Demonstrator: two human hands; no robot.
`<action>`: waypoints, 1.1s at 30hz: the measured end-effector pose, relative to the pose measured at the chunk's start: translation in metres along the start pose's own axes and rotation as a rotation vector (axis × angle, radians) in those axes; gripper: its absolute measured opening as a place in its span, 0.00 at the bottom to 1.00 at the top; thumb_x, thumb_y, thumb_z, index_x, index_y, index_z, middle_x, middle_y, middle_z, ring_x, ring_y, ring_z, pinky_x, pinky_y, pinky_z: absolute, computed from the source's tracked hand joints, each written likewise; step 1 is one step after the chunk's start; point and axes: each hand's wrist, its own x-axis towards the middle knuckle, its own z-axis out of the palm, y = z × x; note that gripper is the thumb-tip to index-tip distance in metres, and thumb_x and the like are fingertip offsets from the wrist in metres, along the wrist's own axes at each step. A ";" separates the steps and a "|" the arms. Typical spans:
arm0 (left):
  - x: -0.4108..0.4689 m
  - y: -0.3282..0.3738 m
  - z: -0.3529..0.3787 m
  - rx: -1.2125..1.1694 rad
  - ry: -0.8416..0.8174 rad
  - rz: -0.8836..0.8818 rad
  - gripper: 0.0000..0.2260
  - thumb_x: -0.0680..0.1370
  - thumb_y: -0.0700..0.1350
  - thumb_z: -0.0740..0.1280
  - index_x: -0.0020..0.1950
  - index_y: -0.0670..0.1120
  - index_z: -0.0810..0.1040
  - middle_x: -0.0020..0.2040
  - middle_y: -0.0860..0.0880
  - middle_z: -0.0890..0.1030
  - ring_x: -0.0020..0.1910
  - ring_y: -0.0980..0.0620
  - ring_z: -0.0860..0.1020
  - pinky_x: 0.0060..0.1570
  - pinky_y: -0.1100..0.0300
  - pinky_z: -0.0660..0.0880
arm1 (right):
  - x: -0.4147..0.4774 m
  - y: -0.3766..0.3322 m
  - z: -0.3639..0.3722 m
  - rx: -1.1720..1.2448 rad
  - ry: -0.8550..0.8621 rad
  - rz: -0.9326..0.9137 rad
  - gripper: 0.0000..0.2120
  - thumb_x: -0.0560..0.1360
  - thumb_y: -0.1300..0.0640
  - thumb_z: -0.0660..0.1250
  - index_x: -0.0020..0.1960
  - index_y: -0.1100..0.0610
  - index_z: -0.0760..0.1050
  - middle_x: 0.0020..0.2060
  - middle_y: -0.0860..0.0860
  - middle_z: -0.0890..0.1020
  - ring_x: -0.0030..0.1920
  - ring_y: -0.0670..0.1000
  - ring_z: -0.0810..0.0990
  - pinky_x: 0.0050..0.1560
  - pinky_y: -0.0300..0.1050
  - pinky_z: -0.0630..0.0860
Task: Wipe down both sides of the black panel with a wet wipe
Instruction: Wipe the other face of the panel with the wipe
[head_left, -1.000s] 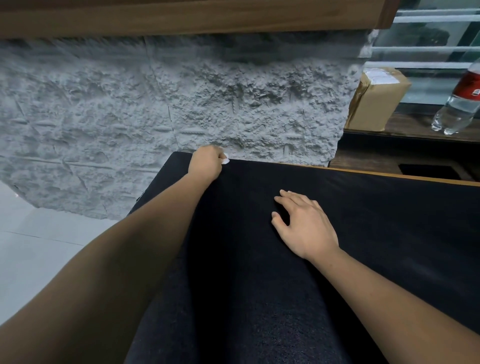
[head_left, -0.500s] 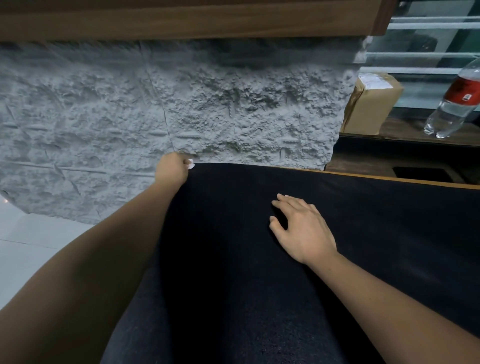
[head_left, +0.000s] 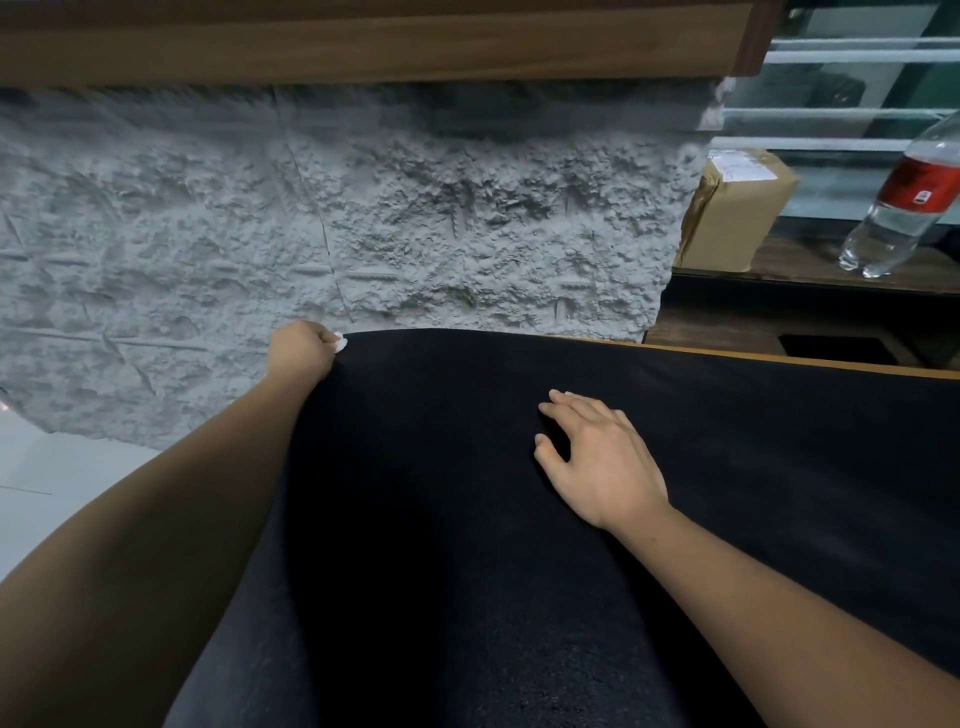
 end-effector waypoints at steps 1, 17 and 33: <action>0.000 -0.002 -0.002 -0.046 -0.002 -0.035 0.07 0.80 0.46 0.75 0.52 0.43 0.87 0.54 0.46 0.86 0.54 0.45 0.83 0.57 0.53 0.79 | 0.000 0.001 0.000 -0.002 0.001 0.000 0.27 0.82 0.37 0.53 0.77 0.44 0.71 0.78 0.40 0.68 0.79 0.41 0.60 0.79 0.46 0.56; -0.031 0.016 0.013 -0.026 0.079 0.031 0.05 0.81 0.45 0.73 0.54 0.47 0.88 0.54 0.45 0.87 0.54 0.44 0.83 0.51 0.57 0.76 | 0.001 0.002 0.003 -0.020 0.019 0.001 0.26 0.82 0.37 0.54 0.75 0.44 0.73 0.77 0.40 0.69 0.78 0.42 0.62 0.78 0.47 0.59; -0.070 0.061 0.039 0.031 0.050 0.245 0.10 0.81 0.40 0.68 0.53 0.51 0.88 0.58 0.52 0.86 0.56 0.49 0.83 0.58 0.54 0.79 | 0.001 0.002 0.003 -0.031 0.016 0.006 0.25 0.82 0.37 0.56 0.75 0.44 0.72 0.78 0.39 0.69 0.79 0.42 0.62 0.78 0.48 0.59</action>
